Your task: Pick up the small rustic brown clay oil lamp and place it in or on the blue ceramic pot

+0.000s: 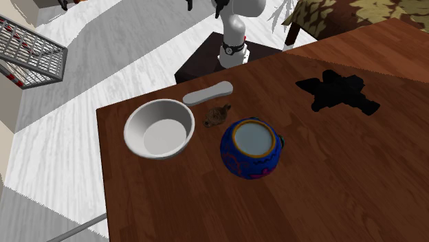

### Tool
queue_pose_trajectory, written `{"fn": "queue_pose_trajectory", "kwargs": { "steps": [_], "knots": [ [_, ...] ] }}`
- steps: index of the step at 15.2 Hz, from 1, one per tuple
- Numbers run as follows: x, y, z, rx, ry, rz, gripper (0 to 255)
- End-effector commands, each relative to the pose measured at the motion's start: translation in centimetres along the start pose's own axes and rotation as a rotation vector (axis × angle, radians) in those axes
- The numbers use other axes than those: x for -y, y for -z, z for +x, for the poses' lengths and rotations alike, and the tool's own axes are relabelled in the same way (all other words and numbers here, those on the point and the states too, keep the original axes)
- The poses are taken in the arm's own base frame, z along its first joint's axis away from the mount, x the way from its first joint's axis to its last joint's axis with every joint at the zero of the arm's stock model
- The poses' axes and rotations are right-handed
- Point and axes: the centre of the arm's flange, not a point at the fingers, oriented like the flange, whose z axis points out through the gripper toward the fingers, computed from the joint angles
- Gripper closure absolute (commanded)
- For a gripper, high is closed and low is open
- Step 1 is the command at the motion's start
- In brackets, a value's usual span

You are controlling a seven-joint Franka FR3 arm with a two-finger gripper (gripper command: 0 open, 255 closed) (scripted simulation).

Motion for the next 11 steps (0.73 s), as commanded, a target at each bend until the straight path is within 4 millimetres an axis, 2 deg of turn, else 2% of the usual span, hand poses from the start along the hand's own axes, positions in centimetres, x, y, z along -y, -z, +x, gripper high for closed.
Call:
{"fn": "queue_pose_trajectory", "kwargs": {
  "steps": [1,11],
  "knots": [
    [0.0,0.0,0.0,0.000,0.000,0.000,0],
    [4.6,-7.8,9.8,0.031,-0.043,0.037,0]
  ]
}}
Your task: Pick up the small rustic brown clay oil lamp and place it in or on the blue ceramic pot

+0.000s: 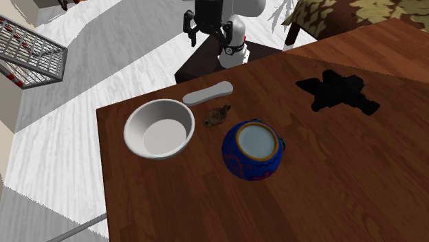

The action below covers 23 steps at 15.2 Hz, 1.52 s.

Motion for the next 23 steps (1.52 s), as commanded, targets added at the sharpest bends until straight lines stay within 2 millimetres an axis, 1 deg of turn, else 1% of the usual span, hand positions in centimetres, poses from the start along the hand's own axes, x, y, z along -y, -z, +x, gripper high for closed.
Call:
{"fn": "queue_pose_trajectory", "kwargs": {
  "steps": [1,15,16,23],
  "knots": [
    [1.1,-1.7,2.1,0.006,-0.009,0.008,0],
    [7.5,-12.7,15.8,0.049,-0.070,0.061,0],
    [7.7,-13.1,16.3,0.050,-0.072,0.063,0],
    [8.0,-16.8,16.2,0.050,-0.072,0.063,0]
  ]
}}
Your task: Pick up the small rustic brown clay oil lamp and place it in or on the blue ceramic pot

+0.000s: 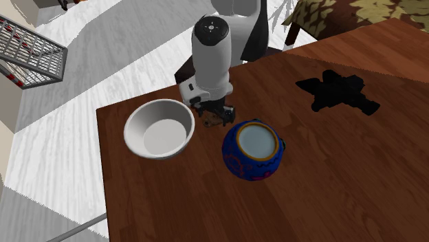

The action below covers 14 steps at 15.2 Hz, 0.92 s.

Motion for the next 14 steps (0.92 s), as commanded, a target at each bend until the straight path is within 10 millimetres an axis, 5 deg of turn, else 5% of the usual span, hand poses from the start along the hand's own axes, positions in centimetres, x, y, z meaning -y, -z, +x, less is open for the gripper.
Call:
{"fn": "queue_pose_trajectory", "kwargs": {
  "steps": [1,8,9,14],
  "knots": [
    [0.05,-0.90,0.06,-0.001,0.000,0.000,0],
    [0.05,-0.89,0.05,-0.001,0.000,0.000,0],
    [0.05,-0.89,0.05,-0.001,0.000,0.000,255],
    [0.05,-0.90,0.05,-0.001,0.000,0.000,255]
  ]
}}
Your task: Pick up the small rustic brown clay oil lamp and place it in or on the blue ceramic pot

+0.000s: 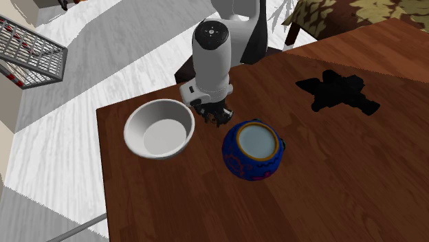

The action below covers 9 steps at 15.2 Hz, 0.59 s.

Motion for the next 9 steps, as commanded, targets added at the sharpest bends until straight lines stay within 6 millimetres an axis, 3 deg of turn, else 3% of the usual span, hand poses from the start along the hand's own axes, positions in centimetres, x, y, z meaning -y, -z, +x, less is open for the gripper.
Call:
{"fn": "queue_pose_trajectory", "kwargs": {
  "steps": [1,4,9],
  "knots": [
    [0.0,0.0,0.0,0.001,0.000,0.000,255],
    [0.0,0.0,0.0,0.001,0.000,0.000,255],
    [-0.1,2.6,-0.1,0.001,0.000,0.000,255]
  ]
}}
